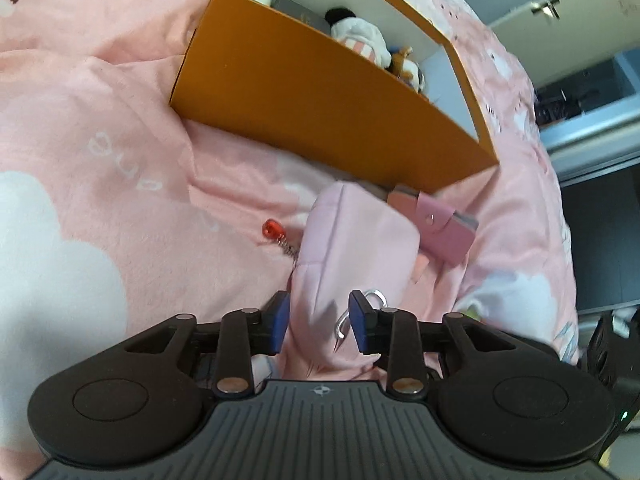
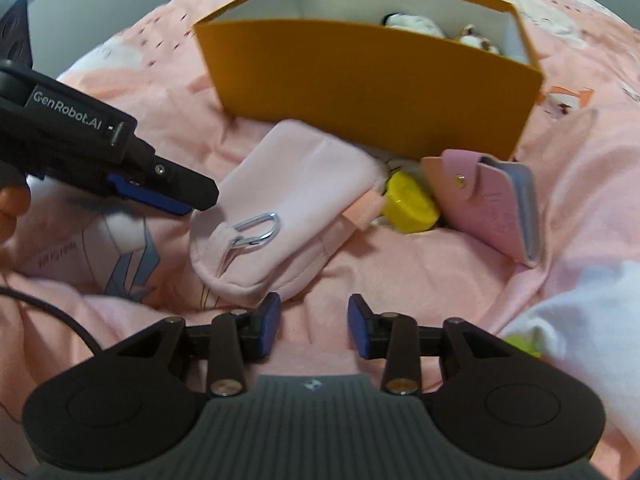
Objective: Organize objects
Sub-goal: 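Grasp the pink pouch with the left gripper, then lift the pink pouch with the left gripper while the right gripper reaches the pink card holder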
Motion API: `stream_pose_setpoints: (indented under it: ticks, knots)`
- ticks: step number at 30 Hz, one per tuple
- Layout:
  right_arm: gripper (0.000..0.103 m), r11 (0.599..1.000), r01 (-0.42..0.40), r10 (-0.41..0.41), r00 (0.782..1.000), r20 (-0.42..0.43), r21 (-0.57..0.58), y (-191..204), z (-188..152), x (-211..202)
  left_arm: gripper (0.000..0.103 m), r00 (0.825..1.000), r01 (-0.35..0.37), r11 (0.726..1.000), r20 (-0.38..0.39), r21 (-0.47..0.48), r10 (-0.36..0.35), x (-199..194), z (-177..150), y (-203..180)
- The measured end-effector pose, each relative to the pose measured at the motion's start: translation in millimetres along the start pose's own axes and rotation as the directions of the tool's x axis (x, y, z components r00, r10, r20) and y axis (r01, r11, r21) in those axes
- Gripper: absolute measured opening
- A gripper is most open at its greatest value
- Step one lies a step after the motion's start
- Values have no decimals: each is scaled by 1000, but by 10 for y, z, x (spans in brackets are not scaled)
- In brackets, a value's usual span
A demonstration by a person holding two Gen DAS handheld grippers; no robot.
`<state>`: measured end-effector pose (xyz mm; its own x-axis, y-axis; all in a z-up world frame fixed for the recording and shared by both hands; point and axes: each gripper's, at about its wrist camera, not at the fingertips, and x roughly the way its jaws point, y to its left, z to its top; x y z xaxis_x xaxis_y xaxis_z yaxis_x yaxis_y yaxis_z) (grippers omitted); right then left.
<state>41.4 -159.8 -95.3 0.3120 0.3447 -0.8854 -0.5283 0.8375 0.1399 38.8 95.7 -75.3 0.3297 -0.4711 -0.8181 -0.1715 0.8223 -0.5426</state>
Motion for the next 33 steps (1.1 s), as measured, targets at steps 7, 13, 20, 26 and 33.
stream_pose_setpoints:
  ticks: [7,13,20,26,33]
  knots:
    - [40,997,-13,10,999,-46,-71,77,-31,47,38,996,69,997,-59,23,-67,74,-61,-12]
    - [40,994,29,-23,998,59,-106,148,20,-17,38,989,144,988,33,63,-146,-42,-51,-78]
    - [34,988,102,-77,977,201,-115,117,258,-96,38,978,30,974,196,226,-76,-277,33,-281]
    - [21,990,137,-125,958,258,-29,-3,503,-40,38,972,-51,941,232,334,-29,-177,78,-346]
    - [21,985,164,-172,953,249,53,-229,583,64,38,968,-159,906,243,392,64,129,194,-359]
